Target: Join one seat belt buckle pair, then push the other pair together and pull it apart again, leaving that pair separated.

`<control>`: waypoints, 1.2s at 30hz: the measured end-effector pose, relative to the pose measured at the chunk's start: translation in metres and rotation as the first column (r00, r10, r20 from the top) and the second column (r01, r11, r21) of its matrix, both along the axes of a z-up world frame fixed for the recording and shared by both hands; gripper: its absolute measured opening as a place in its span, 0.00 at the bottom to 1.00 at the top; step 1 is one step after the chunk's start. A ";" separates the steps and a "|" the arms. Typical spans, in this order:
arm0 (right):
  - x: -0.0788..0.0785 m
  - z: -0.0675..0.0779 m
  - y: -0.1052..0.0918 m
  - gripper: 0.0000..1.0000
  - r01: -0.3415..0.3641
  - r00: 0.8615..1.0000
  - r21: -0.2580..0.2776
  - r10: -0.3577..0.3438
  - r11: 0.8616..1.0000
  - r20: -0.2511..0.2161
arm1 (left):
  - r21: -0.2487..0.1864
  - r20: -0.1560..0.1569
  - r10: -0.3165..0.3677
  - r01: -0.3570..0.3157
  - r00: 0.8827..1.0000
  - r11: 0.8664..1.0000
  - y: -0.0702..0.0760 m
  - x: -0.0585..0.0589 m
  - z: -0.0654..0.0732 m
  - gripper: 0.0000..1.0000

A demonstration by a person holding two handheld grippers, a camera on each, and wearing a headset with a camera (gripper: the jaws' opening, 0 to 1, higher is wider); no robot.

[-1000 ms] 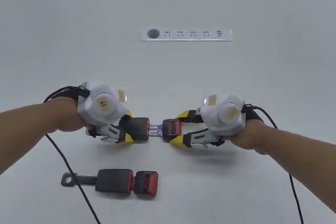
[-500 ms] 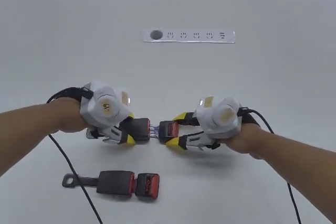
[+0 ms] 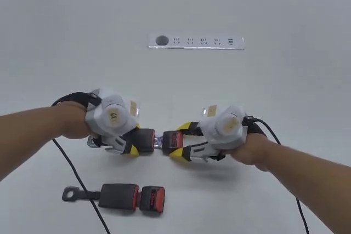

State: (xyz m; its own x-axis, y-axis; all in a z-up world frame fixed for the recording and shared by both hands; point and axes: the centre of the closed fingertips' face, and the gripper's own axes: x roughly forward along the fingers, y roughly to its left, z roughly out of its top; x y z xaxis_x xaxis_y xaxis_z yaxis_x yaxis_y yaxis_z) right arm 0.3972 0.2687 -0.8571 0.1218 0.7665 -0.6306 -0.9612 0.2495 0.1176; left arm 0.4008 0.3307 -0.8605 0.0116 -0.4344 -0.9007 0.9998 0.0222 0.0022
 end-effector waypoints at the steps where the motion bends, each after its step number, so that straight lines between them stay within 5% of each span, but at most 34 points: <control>1: -0.001 0.000 0.003 0.35 0.000 1.000 0.004 0.000 1.000 -0.003 | 0.003 0.001 -0.006 0.006 1.000 1.000 -0.001 0.000 0.000 0.34; 13: 0.002 0.001 0.014 0.36 0.060 0.998 -0.007 -0.060 0.998 -0.008 | 0.023 -0.001 -0.038 0.038 0.999 0.999 0.001 -0.001 -0.001 0.35; 36: 0.001 0.000 0.014 0.36 0.072 0.997 -0.020 -0.072 0.997 -0.001 | 0.016 -0.004 -0.019 0.019 1.000 1.000 0.000 -0.002 -0.001 0.35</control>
State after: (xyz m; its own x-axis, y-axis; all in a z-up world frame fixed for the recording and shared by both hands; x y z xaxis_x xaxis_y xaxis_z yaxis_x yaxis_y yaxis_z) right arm 0.3987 0.2823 -0.8574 0.1754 0.7429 -0.6461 -0.9403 0.3207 0.1134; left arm 0.3987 0.3305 -0.8615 0.0002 -0.4198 -0.9076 1.0000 0.0029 -0.0011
